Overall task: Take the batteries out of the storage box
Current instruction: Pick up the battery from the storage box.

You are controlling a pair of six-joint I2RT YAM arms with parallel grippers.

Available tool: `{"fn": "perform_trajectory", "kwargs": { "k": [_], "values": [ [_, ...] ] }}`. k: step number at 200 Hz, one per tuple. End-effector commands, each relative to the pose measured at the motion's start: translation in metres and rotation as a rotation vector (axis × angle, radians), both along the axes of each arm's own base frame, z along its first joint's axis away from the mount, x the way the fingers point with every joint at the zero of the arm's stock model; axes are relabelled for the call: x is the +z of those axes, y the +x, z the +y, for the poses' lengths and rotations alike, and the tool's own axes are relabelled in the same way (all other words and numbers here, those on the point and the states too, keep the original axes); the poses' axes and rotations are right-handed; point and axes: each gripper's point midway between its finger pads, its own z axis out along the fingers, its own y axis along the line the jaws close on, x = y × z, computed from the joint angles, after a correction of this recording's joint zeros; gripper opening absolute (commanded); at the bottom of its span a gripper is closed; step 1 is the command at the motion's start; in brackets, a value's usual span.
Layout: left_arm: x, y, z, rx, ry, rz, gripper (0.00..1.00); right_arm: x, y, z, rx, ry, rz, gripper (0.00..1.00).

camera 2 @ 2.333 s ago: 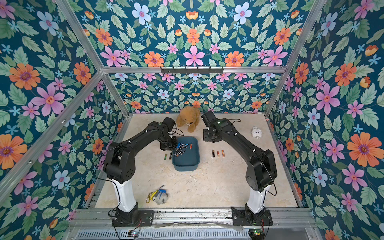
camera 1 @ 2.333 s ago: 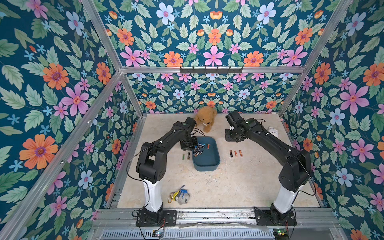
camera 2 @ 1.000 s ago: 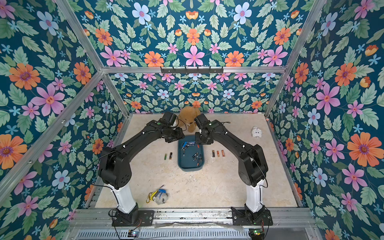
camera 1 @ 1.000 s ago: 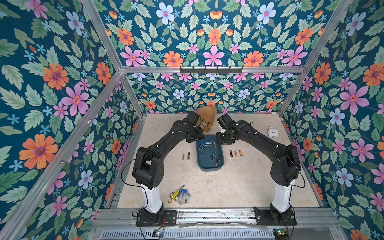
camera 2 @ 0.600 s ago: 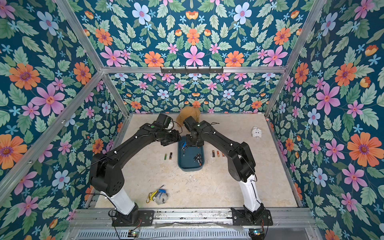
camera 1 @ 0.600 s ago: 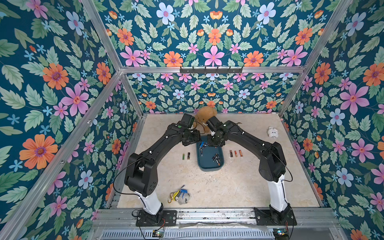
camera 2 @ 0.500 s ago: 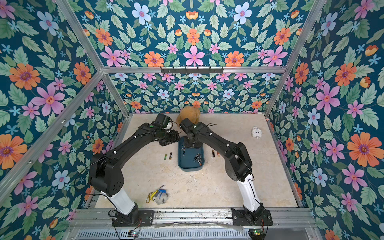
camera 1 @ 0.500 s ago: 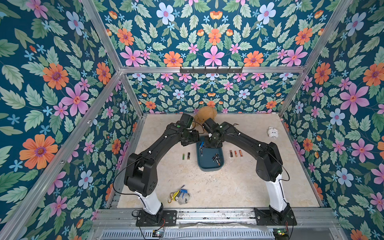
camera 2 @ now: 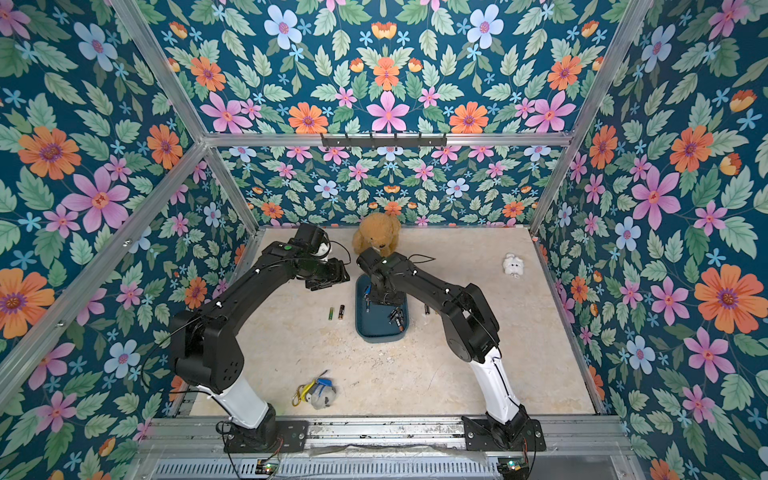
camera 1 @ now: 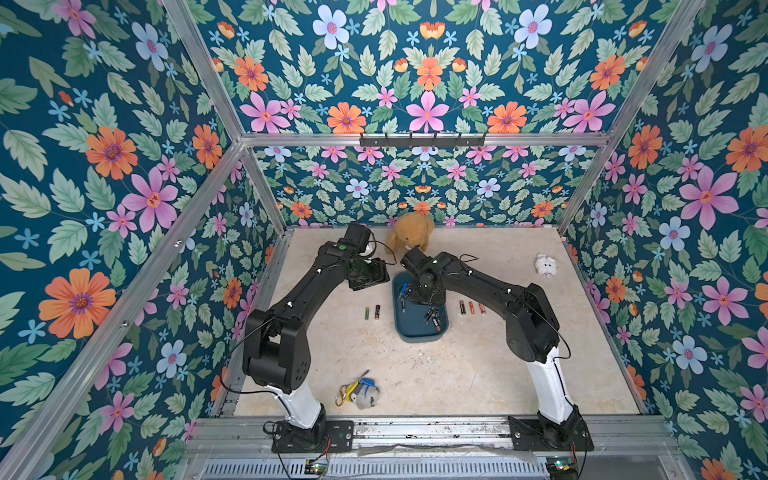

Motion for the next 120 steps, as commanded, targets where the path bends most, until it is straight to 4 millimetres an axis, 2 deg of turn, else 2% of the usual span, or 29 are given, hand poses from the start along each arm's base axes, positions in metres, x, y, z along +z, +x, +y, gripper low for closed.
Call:
{"fn": "perform_trajectory", "kwargs": {
  "k": [1,43,74,120],
  "values": [
    [-0.006,0.002,-0.003,-0.01,-0.019,0.004,0.68,-0.005,-0.003,-0.012,-0.04,-0.023,0.007,0.47],
    [-0.012,0.007,-0.004,-0.019,-0.025,0.006,0.68,-0.018,-0.009,-0.019,-0.052,-0.015,0.033,0.46],
    [-0.016,0.01,-0.007,-0.029,-0.031,0.02,0.67,-0.019,-0.005,-0.015,-0.056,0.016,0.026,0.44],
    [-0.018,0.01,-0.006,-0.025,-0.033,0.019,0.67,-0.026,-0.004,-0.021,-0.054,0.022,0.045,0.4]
  ]
}}
